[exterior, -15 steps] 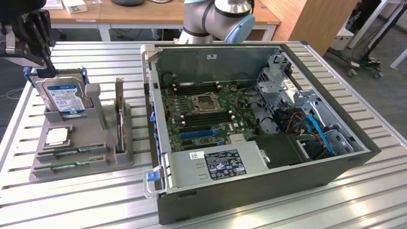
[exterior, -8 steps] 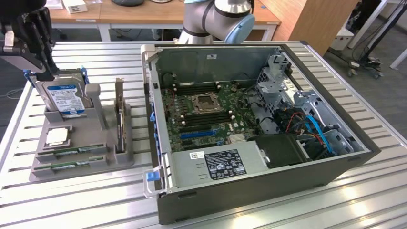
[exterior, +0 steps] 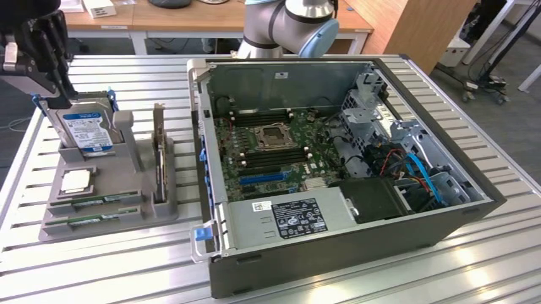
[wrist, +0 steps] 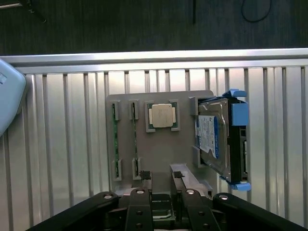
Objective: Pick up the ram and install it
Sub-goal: 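Pick up the ram and move it above insertion slot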
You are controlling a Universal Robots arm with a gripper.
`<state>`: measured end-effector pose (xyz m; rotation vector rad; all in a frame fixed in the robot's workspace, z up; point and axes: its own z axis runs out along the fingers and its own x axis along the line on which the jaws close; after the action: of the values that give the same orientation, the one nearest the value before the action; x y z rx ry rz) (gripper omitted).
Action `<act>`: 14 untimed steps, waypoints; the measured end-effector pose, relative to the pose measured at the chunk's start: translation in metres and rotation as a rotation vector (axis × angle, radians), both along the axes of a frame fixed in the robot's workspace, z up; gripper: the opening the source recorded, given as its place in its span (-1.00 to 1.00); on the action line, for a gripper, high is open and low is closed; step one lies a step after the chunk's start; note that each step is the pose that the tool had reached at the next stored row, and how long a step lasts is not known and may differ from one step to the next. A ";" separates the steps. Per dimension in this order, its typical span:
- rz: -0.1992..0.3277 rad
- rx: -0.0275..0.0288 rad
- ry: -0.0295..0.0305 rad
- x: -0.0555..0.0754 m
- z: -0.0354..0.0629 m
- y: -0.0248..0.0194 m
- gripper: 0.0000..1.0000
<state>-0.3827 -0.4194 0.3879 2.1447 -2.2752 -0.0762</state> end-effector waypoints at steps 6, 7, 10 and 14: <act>0.000 0.0001 0.0000 -0.001 0.0000 -0.0077 -0.41; 0.000 0.0000 0.0000 -0.001 0.0000 -0.0089 -0.41; 0.000 0.0000 -0.0001 -0.001 -0.0001 -0.0120 -0.41; 0.000 0.0001 -0.0001 -0.001 -0.0006 -0.0131 -0.41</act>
<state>-0.3836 -0.4325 0.3873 2.1448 -2.2753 -0.0763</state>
